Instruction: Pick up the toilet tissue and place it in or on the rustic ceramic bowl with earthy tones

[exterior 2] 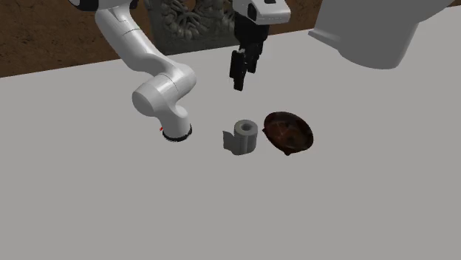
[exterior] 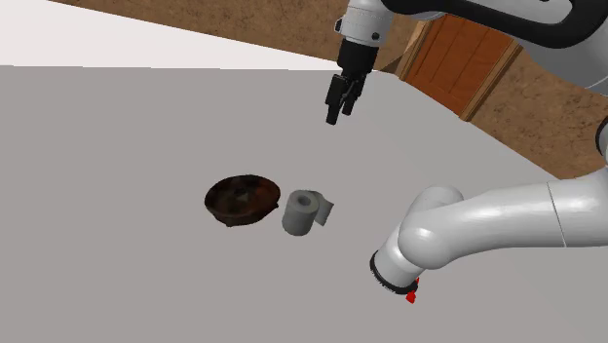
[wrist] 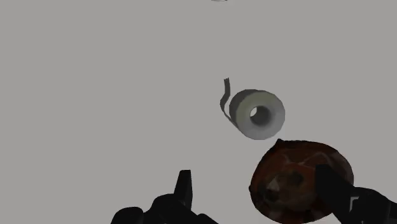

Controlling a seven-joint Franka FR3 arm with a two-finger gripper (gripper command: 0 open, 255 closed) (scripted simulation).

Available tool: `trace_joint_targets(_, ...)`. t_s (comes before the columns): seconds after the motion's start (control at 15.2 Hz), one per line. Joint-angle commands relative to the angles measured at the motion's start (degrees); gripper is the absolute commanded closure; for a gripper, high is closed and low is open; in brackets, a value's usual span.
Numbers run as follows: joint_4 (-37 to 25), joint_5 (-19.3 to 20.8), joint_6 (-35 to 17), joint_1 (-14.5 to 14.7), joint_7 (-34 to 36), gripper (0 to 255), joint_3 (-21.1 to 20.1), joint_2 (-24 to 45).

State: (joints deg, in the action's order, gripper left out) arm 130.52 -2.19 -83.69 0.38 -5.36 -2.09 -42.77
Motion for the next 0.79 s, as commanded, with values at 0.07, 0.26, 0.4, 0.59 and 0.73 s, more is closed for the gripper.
trace_joint_targets(0.07, 2.56, 0.01, -1.38, 0.09, -0.03, 0, -0.16, -1.14)
trace_joint_targets(0.26, 9.97, 0.02, -5.47, 0.39, -0.08, 0, -0.66, -4.33)
trace_joint_targets(0.4, 14.72, -0.01, -8.18, 0.62, -0.10, 0, -1.00, -6.28)
trace_joint_targets(0.59, 21.59, -0.11, -12.27, 1.00, -0.11, 0, -1.56, -8.92)
trace_joint_targets(0.73, 26.02, -0.21, -15.05, 1.31, -0.08, 0, -1.95, -10.47)
